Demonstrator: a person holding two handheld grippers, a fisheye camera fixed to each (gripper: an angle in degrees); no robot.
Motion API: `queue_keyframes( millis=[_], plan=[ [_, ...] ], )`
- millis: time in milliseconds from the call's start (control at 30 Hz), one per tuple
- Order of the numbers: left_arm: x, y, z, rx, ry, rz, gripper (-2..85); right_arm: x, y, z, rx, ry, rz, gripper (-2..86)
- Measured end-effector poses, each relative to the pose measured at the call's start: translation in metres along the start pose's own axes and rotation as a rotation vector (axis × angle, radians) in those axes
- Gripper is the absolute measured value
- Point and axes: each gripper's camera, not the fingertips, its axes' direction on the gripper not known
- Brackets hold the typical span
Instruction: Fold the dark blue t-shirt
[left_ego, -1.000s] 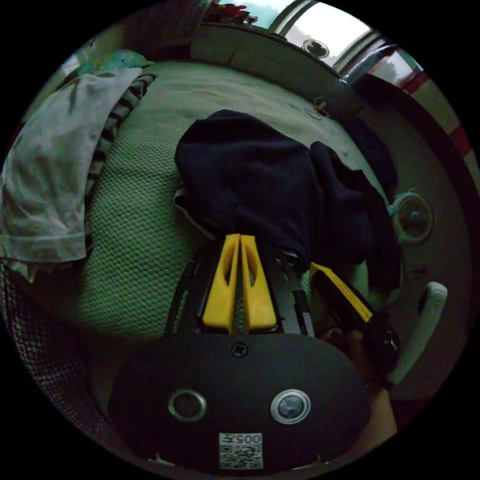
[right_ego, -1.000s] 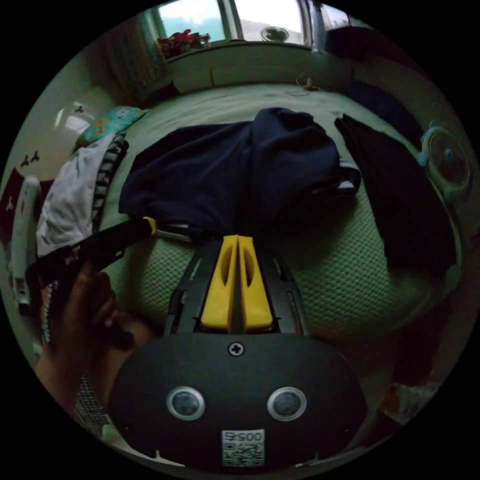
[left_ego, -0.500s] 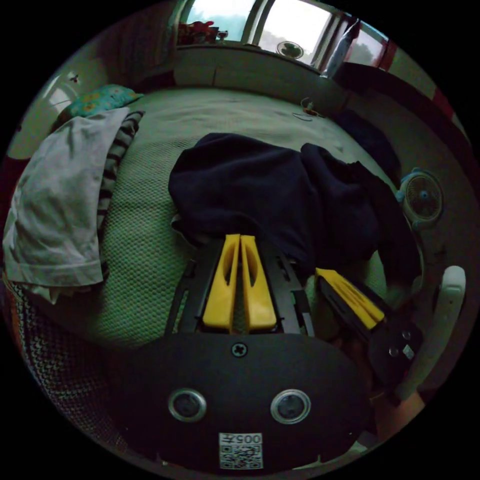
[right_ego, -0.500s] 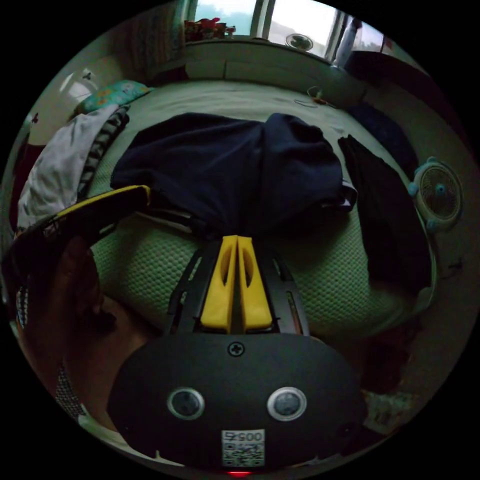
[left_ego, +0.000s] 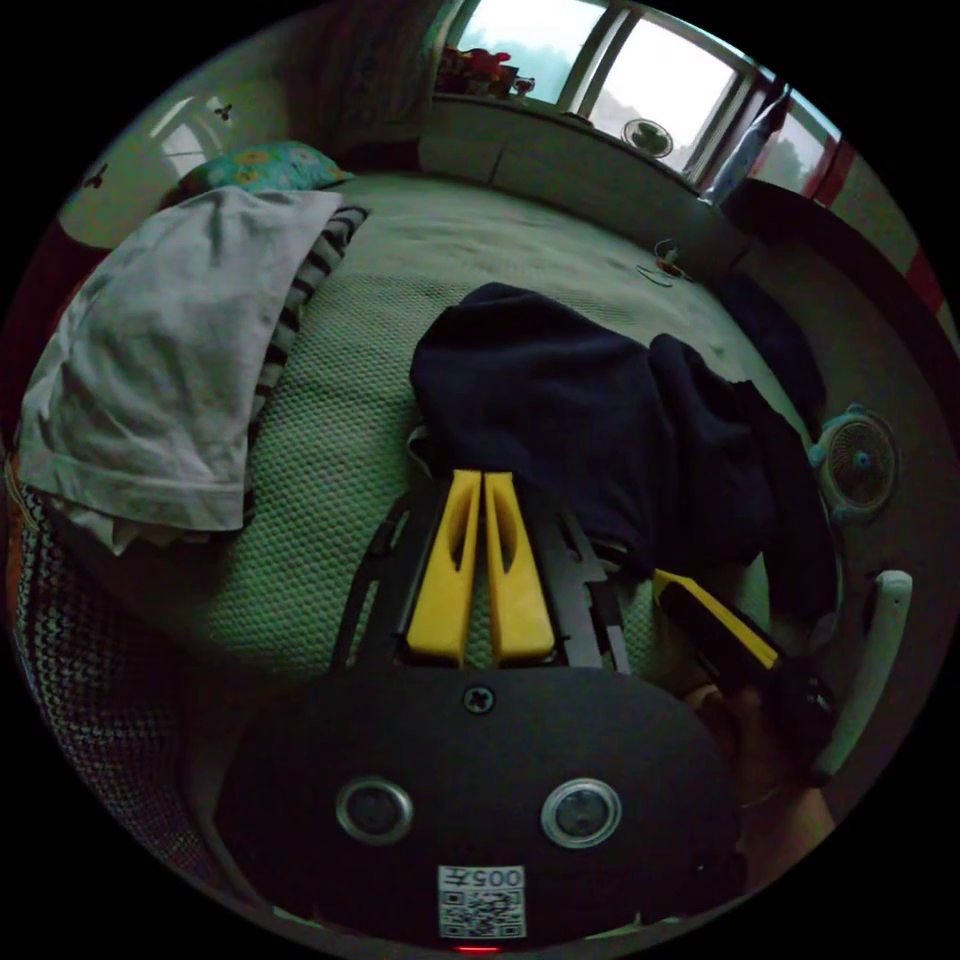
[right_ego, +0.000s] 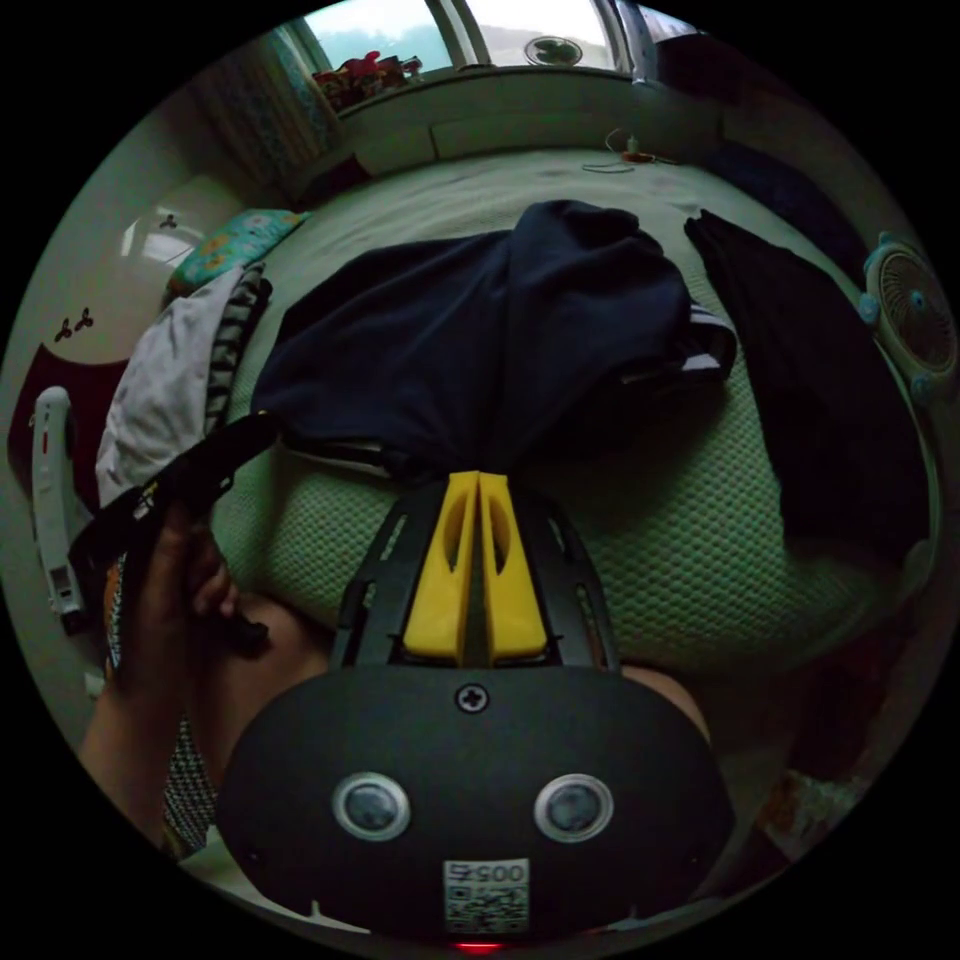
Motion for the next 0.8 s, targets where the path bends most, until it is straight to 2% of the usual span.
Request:
queue_keyframes(
  millis=[367, 667, 800],
  plan=[
    [0.025, 0.013, -0.033, 0.092, 0.043, 0.179, 0.0, 0.022, 0.008, -0.005, -0.013, -0.086, 0.067, -1.0],
    [0.025, 0.009, -0.04, 0.058, 0.082, 0.181, -0.1, 0.002, 0.017, -0.014, 0.033, 0.079, -0.063, -1.0],
    [0.021, 0.008, -0.045, 0.06, 0.092, 0.165, -0.1, 0.005, 0.018, -0.019, 0.036, 0.089, -0.063, -1.0]
  ],
)
